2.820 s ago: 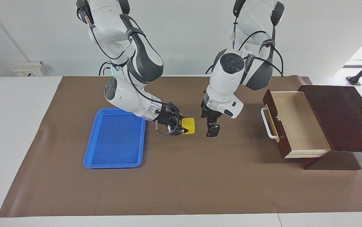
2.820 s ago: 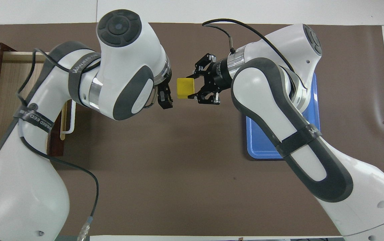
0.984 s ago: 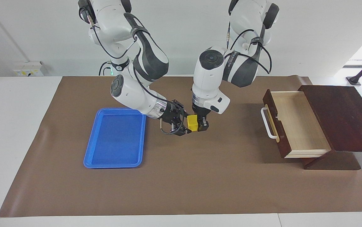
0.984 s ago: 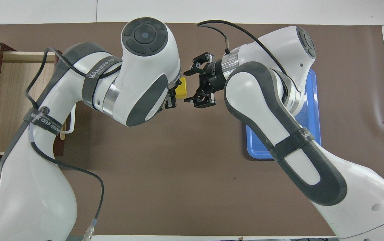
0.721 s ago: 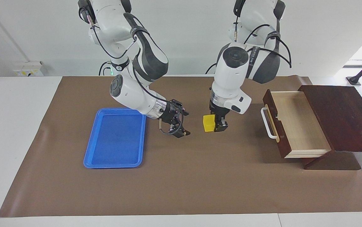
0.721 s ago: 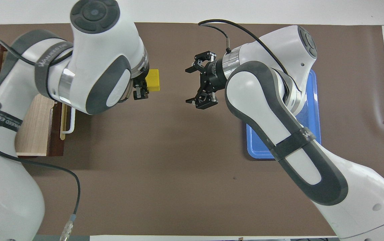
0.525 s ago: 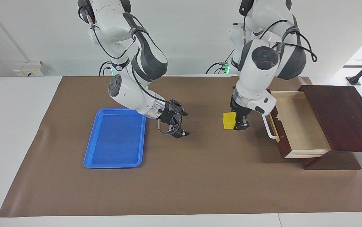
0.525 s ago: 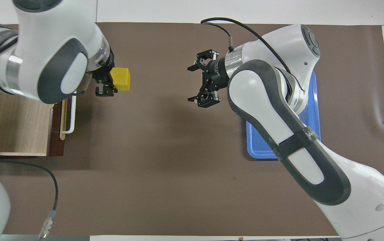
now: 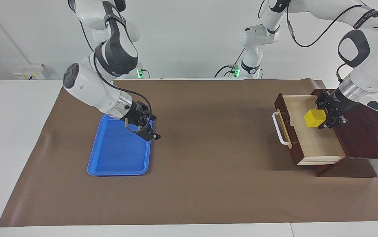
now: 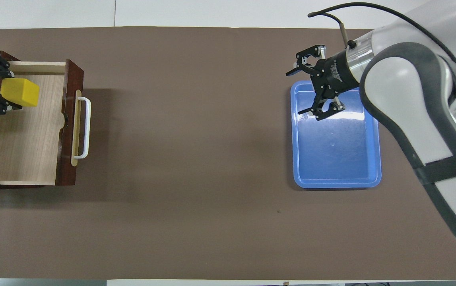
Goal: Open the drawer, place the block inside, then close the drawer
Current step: 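Carry the block into the drawer with the left gripper while the right gripper withdraws, then release the block inside the drawer with the left gripper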
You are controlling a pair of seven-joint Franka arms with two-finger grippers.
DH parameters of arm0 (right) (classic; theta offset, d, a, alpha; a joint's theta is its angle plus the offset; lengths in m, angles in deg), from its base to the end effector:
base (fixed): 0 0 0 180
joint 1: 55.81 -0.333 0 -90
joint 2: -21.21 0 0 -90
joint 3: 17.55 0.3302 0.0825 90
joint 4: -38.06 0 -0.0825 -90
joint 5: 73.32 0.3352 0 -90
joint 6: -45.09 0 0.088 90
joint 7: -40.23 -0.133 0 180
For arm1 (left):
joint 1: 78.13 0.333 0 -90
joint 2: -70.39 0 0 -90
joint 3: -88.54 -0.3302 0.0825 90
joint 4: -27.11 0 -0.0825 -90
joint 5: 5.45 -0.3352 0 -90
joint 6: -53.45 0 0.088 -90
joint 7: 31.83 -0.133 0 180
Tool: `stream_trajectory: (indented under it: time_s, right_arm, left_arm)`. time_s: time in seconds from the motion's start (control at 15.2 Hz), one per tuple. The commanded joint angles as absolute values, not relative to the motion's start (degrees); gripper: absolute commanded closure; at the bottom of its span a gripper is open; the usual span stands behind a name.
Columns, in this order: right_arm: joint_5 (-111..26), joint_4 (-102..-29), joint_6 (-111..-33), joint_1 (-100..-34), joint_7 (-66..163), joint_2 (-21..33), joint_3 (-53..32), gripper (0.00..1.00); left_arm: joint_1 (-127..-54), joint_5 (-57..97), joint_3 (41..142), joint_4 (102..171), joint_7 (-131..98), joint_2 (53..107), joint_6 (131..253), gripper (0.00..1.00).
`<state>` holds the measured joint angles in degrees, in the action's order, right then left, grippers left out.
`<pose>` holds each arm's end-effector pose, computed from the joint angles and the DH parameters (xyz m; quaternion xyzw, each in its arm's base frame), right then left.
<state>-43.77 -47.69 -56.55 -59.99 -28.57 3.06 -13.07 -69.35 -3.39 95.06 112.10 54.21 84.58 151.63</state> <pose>0.5983 0.1408 0.5003 -0.8049 0.5329 0.1777 0.1915 0.5898 0.0264 0.5274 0.7141 0.6993 -0.0271 0.0183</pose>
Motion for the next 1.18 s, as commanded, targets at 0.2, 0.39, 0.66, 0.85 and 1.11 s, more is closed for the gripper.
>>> stream_trajectory:
  time_s: [0.2,0.39,0.66,0.85,1.11]
  right_arm:
    - [-58.8,-48.33,-44.66,-55.11,3.35,8.98,-12.54,0.0]
    - [-66.53,-48.59,-41.84,-53.52,21.01,13.11,-12.45,0.0]
    - [-73.4,-49.3,-39.64,-51.85,36.25,18.91,-12.45,0.0]
    - [-76.22,-49.65,-38.33,-51.94,42.24,21.82,-12.28,0.0]
    - [-76.14,-50.43,-39.02,-50.71,44.45,22.53,-12.01,0.0]
  left_arm:
    - [-64.86,-2.81,95.57,136.16,52.54,73.74,165.68,1.0]
    - [-65.73,-2.46,95.66,139.08,53.85,72.5,166.47,1.0]
    - [-67.84,-2.55,95.66,139.09,57.2,72.5,167.36,0.66]
    - [-67.93,-2.9,95.92,132.8,57.55,73.64,164.57,0.0]
    - [-74.41,-3.78,95.92,120.72,65.23,76.98,153.82,0.0]
